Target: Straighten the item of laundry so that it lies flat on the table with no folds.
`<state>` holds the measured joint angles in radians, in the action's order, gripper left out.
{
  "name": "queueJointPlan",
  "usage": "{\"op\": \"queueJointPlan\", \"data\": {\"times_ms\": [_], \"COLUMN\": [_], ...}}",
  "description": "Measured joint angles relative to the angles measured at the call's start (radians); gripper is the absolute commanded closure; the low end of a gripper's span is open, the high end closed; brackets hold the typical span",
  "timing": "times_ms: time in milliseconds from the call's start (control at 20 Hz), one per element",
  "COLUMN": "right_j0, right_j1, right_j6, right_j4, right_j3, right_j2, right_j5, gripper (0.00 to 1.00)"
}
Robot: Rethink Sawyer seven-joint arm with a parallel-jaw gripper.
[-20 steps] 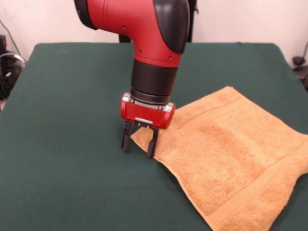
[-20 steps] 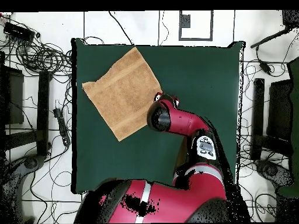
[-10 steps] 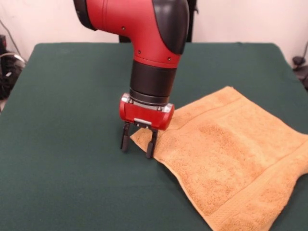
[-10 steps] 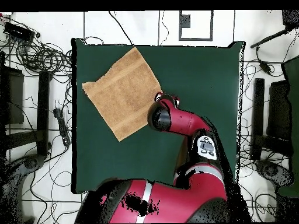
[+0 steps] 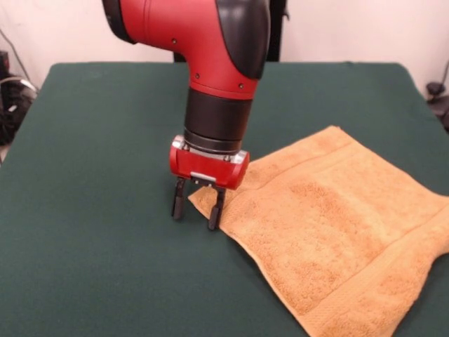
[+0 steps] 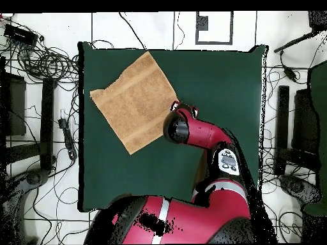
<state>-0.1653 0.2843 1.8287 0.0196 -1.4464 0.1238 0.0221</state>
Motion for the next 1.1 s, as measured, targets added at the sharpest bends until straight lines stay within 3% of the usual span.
{"op": "queueJointPlan", "data": {"times_ms": [750,1100], "right_j0": [-0.005,-0.060], "right_j1": [0.004,0.068], "right_j6": [0.000,0.000], "right_j4": [-0.004,-0.052], "right_j3": [0.009,-0.074], "right_j2": [0.000,-0.002], "right_j5": [0.037,0.037], "gripper": [0.00,0.00]}}
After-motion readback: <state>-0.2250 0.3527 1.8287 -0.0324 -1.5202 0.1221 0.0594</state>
